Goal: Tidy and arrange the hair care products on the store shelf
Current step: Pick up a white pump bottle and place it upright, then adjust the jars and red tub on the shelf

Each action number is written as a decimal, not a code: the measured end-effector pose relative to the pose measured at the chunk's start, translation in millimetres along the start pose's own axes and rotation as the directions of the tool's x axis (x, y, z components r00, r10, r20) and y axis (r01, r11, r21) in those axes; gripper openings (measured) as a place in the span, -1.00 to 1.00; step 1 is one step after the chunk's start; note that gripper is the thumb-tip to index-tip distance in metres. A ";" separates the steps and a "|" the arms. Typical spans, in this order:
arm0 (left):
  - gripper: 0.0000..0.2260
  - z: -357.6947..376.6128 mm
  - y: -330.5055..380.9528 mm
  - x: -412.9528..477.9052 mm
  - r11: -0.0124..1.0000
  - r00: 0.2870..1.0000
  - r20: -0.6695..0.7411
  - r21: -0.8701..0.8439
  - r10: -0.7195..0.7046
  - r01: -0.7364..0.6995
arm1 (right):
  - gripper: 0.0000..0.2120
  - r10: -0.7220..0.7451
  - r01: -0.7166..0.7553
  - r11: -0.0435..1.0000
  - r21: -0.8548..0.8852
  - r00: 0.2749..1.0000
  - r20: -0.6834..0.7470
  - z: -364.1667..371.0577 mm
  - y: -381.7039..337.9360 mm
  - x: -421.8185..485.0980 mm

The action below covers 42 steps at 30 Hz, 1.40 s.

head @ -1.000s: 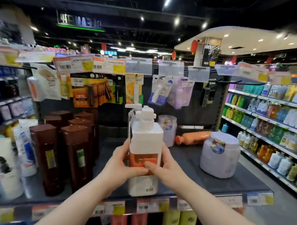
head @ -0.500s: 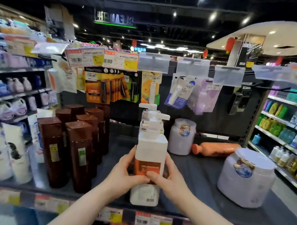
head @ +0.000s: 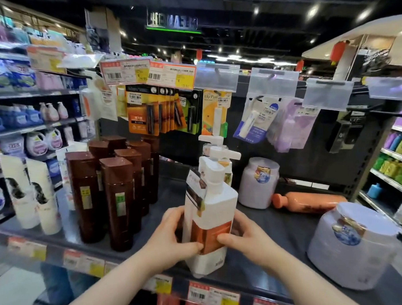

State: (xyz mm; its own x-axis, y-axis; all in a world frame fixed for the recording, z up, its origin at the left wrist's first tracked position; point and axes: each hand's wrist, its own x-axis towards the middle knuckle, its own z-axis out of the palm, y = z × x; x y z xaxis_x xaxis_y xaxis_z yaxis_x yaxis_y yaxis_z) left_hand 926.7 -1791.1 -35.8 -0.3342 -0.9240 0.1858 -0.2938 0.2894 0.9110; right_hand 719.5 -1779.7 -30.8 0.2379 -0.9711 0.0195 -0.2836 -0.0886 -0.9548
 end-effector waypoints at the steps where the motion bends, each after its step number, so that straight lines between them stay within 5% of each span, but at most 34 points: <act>1: -0.43 2.3 -1.5 -2.4 1.000 0.999 -0.043 -0.005 -0.010 0.009 | -0.44 0.007 -0.007 1.000 0.028 1.000 -0.012 -2.1 2.4 -2.3; 6: -0.52 23.3 0.6 -11.8 1.000 0.958 -0.288 -0.015 -0.007 0.003 | -0.10 -0.037 0.034 0.999 -0.027 0.992 -0.125 13.0 5.7 -11.6; 8: -0.46 21.6 1.9 -8.3 1.000 0.971 -0.238 0.012 0.011 -0.008 | -0.05 -0.055 0.032 0.990 -0.137 0.985 -0.165 19.2 1.7 -10.5; 13: -0.33 5.5 -1.0 5.2 0.999 0.990 0.137 -0.022 -0.045 0.048 | -0.30 -0.062 0.041 0.987 -0.154 0.989 -0.136 14.5 -4.2 -2.6; 18: -0.20 3.3 -10.9 7.7 0.999 0.994 0.101 -0.002 -0.051 0.051 | -0.25 -0.045 0.030 0.986 -0.163 0.995 -0.086 8.1 -4.5 0.8; 21: -0.05 -0.8 -14.9 9.8 0.996 0.990 0.108 0.038 -0.089 0.085 | 0.02 -0.009 0.001 0.986 -0.167 0.999 -0.047 1.2 3.6 3.0; 24: -0.21 -1.9 -12.8 12.0 0.994 0.976 0.194 -0.018 -0.102 0.107 | 0.30 0.064 -0.056 0.975 -0.215 0.997 0.030 -4.6 10.8 7.6; 28: -0.41 -3.1 -8.2 13.7 0.993 0.973 0.216 -0.064 -0.084 0.100 | 0.20 0.079 -0.061 0.991 -0.121 0.985 0.151 3.1 11.1 9.3; 35: -0.10 -4.9 -7.5 14.6 0.979 0.969 0.210 -0.126 -0.131 0.160 | 0.12 0.071 -0.063 0.994 -0.086 0.994 0.089 10.4 2.3 1.5; 38: 0.16 -4.5 2.1 10.5 0.988 0.992 0.081 -0.104 -0.102 0.110 | -0.07 0.046 -0.037 0.987 -0.157 0.997 0.056 -2.8 -19.3 -15.9; 40: 0.05 0.5 16.2 5.7 0.997 0.988 -0.157 -0.080 0.006 -0.019 | -0.10 0.016 -0.021 0.978 -0.209 1.000 -0.024 -21.0 -28.4 -28.6; 42: -0.10 8.0 36.6 -1.2 0.982 0.902 -0.388 0.077 0.188 -0.171 | -0.16 -0.038 -0.002 0.965 -0.264 0.989 -0.146 -42.8 -35.2 -41.2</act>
State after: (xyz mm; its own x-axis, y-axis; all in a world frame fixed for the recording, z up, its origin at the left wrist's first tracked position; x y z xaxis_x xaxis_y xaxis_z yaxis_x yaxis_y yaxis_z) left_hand 909.2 -1777.4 -5.7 -0.0088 -0.8764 0.4815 -0.3007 0.4615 0.8346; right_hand 679.9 -1746.1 14.7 0.1105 -0.9890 0.0987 -0.5190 -0.1421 -0.8428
